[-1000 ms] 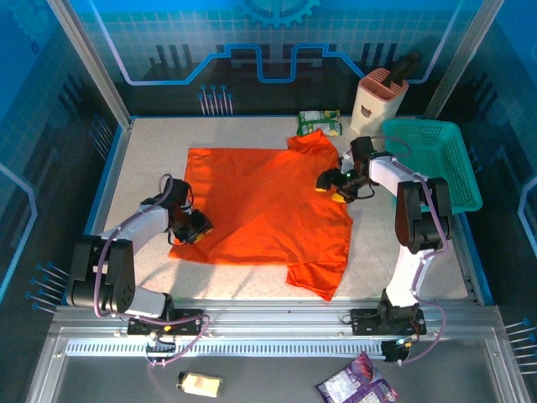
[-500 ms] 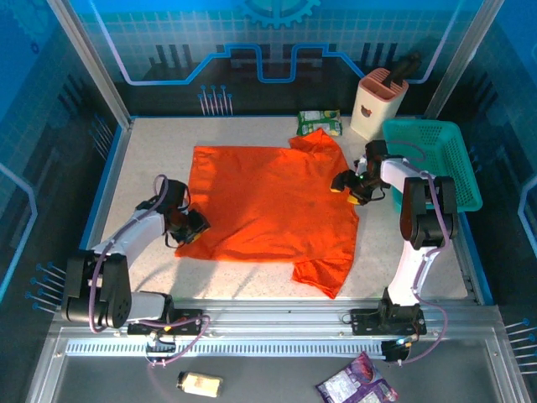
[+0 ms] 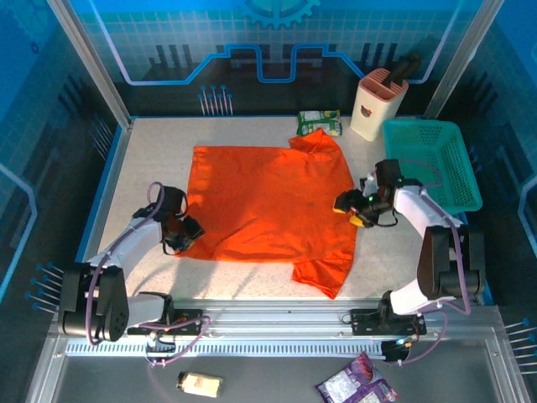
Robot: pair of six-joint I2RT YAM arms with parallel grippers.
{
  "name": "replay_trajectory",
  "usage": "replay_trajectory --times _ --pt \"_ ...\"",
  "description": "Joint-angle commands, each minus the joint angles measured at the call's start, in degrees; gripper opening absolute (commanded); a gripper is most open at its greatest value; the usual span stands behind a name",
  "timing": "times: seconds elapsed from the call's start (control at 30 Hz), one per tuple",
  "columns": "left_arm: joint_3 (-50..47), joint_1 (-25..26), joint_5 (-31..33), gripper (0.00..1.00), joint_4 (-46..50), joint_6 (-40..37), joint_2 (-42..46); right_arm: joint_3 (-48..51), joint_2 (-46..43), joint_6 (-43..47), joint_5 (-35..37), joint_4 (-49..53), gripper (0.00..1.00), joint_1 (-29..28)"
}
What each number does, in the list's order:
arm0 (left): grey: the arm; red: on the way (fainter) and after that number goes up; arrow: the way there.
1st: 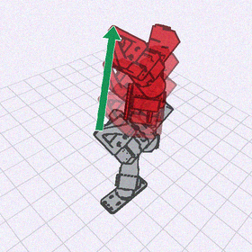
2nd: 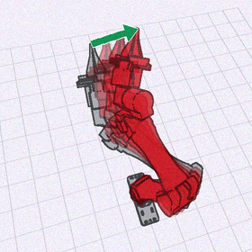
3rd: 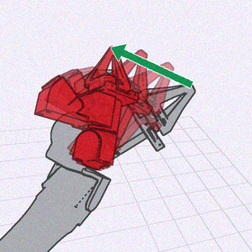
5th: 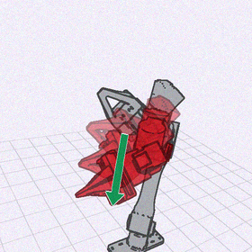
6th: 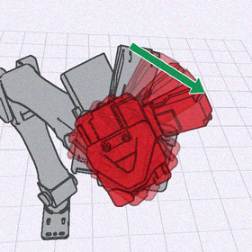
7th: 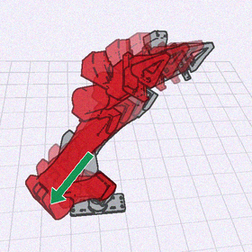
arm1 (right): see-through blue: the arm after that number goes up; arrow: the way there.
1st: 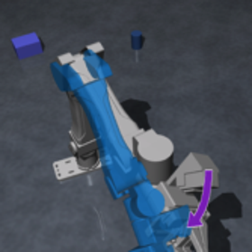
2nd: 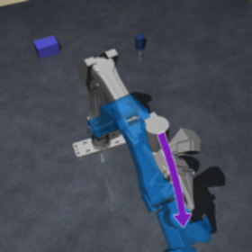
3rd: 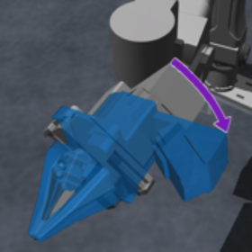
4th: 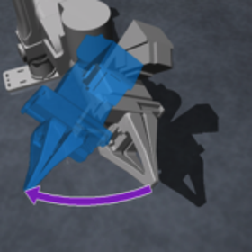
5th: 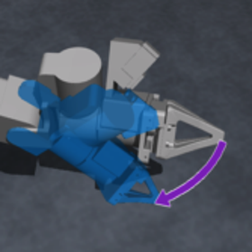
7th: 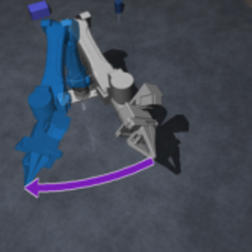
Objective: Fold the inside-out t-shirt
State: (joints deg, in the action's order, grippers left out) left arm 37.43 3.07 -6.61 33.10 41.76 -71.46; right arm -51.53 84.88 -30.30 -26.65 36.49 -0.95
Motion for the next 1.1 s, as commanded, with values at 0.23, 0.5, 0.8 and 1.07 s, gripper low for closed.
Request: replay_trajectory --times 0.23,0.5,0.8,1.07 --pt "-1.57 -0.79 1.20 0.37 -0.32 1.12 5.65 11.76 -0.06 -11.12 -0.96 -4.90 0.72 -2.19" --pt "-2.00 -0.79 2.05 0.40 1.63 3.03 8.14 9.47 -3.13 -13.99 13.72 2.78 0.73 -1.84" --pt "-3.56 -0.79 3.33 0.39 6.59 7.06 6.97 7.15 -9.55 -13.59 12.97 8.33 0.73 -3.01" --pt "-4.97 0.36 12.12 0.33 15.25 15.53 6.91 6.95 -10.74 -14.40 13.23 10.00 0.73 -3.40"
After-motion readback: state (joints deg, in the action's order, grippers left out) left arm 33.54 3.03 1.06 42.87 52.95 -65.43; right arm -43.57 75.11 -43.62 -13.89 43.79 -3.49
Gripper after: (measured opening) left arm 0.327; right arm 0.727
